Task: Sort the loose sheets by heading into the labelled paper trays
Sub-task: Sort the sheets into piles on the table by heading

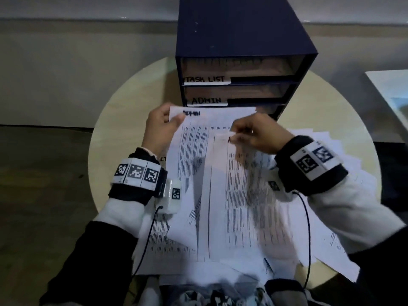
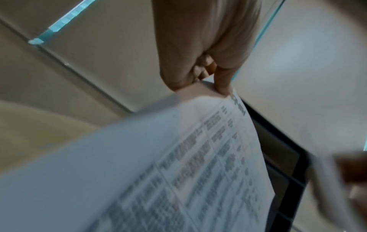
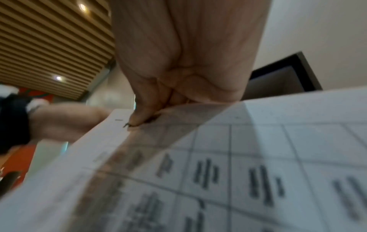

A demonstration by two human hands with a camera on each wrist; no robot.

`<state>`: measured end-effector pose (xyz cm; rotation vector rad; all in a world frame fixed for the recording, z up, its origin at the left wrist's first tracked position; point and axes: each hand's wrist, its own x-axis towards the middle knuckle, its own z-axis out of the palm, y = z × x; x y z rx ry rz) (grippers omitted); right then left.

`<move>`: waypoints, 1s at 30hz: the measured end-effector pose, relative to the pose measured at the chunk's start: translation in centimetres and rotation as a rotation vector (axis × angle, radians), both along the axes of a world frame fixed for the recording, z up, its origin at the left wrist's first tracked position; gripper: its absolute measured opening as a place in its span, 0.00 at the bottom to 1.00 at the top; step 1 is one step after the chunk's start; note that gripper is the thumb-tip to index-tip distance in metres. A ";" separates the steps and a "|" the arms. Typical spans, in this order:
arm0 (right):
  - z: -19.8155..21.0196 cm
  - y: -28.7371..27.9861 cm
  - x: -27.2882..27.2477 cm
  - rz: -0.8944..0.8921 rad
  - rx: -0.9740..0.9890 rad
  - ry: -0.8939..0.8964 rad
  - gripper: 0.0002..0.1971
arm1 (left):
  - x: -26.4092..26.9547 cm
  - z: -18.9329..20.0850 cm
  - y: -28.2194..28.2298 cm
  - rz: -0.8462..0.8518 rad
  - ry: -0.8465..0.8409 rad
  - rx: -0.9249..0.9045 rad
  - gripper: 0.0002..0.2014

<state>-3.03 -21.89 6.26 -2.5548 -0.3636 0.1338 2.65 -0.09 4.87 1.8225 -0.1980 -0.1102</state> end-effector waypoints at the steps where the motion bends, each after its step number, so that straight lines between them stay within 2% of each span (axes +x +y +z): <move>1: -1.1 0.2 -0.2 -0.013 -0.001 -0.005 0.09 | -0.1 0.7 -0.3 -0.001 -0.034 -0.059 0.10; 5: -4.8 0.7 -1.2 0.001 -0.010 -0.019 0.03 | 0.0 3.3 -1.0 -0.033 -0.217 -0.148 0.11; 7: -5.5 1.0 -1.6 -0.024 0.016 -0.043 0.03 | 0.4 4.0 -1.1 -0.048 -0.289 -0.188 0.11; 10: -5.0 1.2 -1.5 -0.135 0.026 -0.357 0.03 | 0.6 4.3 -1.5 -0.104 -0.326 -0.157 0.08; 12: -3.5 1.1 -1.0 -0.262 0.040 -0.608 0.04 | 0.1 3.9 -2.1 -0.142 -0.316 -0.100 0.11; 14: -1.7 1.2 -0.6 -0.301 0.096 -0.742 0.04 | -1.0 3.5 -3.2 -0.201 -0.319 -0.053 0.12; 17: -0.2 1.0 -0.5 -0.291 0.199 -0.683 0.06 | -2.6 3.3 -4.3 -0.225 -0.301 -0.092 0.11; 20: 1.1 0.8 -0.9 -0.363 0.368 -0.668 0.10 | -3.2 3.3 -4.3 -0.195 -0.251 -0.117 0.12; 23: 2.4 1.3 -1.1 -0.415 0.511 -0.669 0.09 | -3.4 2.8 -4.4 -0.170 -0.202 -0.004 0.10; 25: 3.1 1.7 -1.2 -0.453 0.512 -0.707 0.08 | -3.5 2.7 -4.7 -0.122 -0.220 0.039 0.08; 26: 3.2 1.7 -1.2 -0.481 0.495 -0.754 0.11 | -3.5 2.9 -4.8 -0.098 -0.226 0.016 0.07; 28: 2.7 0.6 -0.9 -0.582 0.502 -0.834 0.25 | -3.2 3.8 -4.6 -0.034 -0.238 -0.070 0.07; 30: 2.1 -1.0 -0.7 -0.783 0.537 -0.780 0.44 | -2.5 4.8 -4.1 -0.003 -0.303 -0.115 0.06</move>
